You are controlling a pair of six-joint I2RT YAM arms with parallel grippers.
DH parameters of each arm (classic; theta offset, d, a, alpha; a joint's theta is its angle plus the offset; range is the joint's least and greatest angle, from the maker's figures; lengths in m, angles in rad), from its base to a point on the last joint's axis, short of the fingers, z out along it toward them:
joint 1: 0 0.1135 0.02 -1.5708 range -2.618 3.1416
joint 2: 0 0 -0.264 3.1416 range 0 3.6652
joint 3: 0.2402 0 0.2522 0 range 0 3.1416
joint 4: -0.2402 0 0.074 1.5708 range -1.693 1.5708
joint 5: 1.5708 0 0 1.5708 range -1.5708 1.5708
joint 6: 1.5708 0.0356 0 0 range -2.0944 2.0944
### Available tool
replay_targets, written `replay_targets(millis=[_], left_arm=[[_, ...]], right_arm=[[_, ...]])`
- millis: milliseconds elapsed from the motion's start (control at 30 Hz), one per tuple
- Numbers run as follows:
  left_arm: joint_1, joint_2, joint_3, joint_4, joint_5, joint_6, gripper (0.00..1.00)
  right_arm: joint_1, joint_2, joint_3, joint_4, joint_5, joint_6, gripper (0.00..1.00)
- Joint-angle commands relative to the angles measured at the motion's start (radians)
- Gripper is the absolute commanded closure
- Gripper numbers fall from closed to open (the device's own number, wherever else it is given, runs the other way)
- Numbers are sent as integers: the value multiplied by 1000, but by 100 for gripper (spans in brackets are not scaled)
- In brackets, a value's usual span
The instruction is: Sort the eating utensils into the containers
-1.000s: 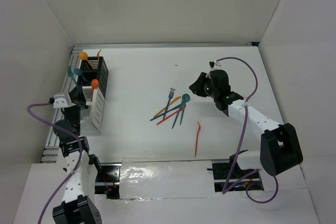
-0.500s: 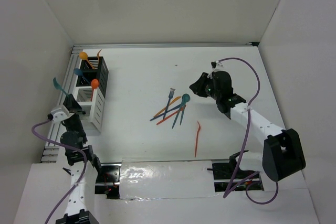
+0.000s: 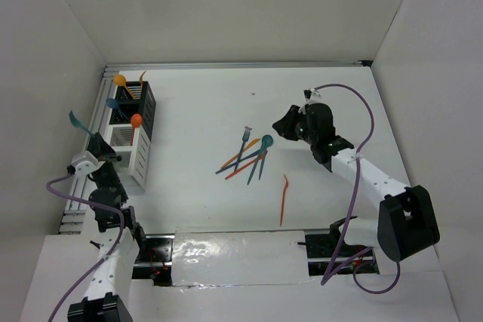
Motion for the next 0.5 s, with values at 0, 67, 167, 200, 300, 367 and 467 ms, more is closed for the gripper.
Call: replay_targets(millis=[0, 67, 167, 200, 300, 367, 467], left_arm=[[-2, 0, -169, 56, -68, 21, 85], [-2, -5, -157, 5, -79, -14, 85], [-9, -14, -163, -75, -192, -99, 84], [-16, -23, -166, -119, -206, -108, 84], [-38, -73, -166, -163, -173, -97, 80], [-36, -78, -155, -195, -175, -116, 79], [-39, -75, -138, -221, -185, -114, 77]], right_arm=[[-2, -33, -14, 53, 5, 8, 74], [-7, -30, -23, 53, 5, 8, 74], [-4, -36, -23, 53, 5, 8, 74], [-2, -41, -23, 53, 16, 7, 74], [-5, -50, -23, 53, 25, 10, 74], [-5, -53, -23, 53, 25, 8, 74], [-5, -56, -33, 53, 25, 14, 74]])
